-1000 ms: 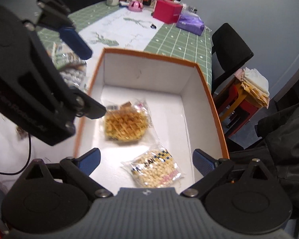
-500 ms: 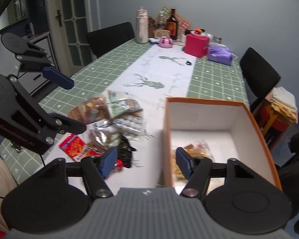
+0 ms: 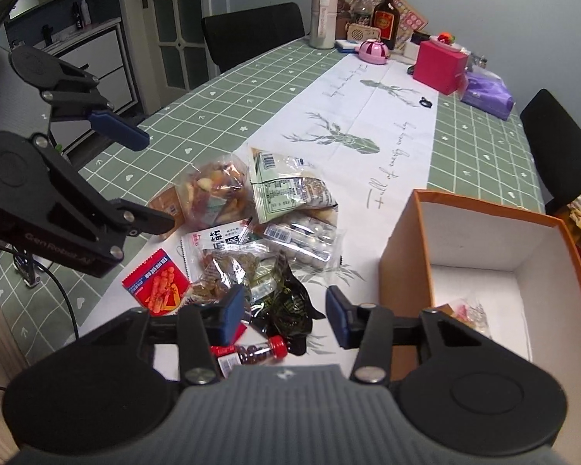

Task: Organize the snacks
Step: 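Grasp the fruit-chip bag with the left tool while the right tool grasps the dark green pouch, then lower both held bags into the orange box and open both tools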

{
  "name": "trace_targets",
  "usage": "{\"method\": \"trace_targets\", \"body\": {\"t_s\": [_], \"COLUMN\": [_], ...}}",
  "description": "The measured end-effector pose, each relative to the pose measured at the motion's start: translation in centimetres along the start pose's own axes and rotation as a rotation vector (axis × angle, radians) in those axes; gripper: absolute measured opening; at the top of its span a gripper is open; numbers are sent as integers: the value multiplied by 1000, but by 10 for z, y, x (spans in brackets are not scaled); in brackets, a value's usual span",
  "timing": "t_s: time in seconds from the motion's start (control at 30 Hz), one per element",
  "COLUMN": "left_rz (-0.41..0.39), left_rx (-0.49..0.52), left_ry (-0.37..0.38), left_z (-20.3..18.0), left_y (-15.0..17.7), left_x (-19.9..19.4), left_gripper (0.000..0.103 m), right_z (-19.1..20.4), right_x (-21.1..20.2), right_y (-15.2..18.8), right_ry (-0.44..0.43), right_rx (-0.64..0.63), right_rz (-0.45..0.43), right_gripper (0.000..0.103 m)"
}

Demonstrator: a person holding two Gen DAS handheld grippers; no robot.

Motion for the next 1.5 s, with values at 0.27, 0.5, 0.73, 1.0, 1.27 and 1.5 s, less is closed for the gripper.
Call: {"method": "trace_targets", "body": {"t_s": [0.27,0.5,0.73,1.0,1.27,1.5], "left_rz": [49,71,117,153,168,158], "left_rx": [-32,-106,-105,-105,-142,-173], "left_ry": [-24,-3,5,0,-6,-37], "left_z": [29,49,50,52,55,55], "left_y": [4,-2,-1,4,6,6], "left_x": [41,66,89,107,109,106], "left_gripper": [89,90,91,90,77,66], "right_z": [8,14,10,12,13,10], "right_x": [45,76,95,106,110,109], "right_y": [1,1,10,14,15,16], "right_ry": [-19,35,24,-7,-8,12], "right_rx": [-39,-161,-171,-168,-150,-122], "right_rz": [87,140,196,232,241,246], "right_gripper": [53,53,52,45,43,41]}}
Point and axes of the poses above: each gripper's, at about its wrist camera, not at the fingertips, and x roughly the way its jaws point, z to its left, y to its underside, the point moved 7 cm from there along x, roughly the way its jaws point, and after that the axes turned 6 degrees about y, right-handed, at the moved point
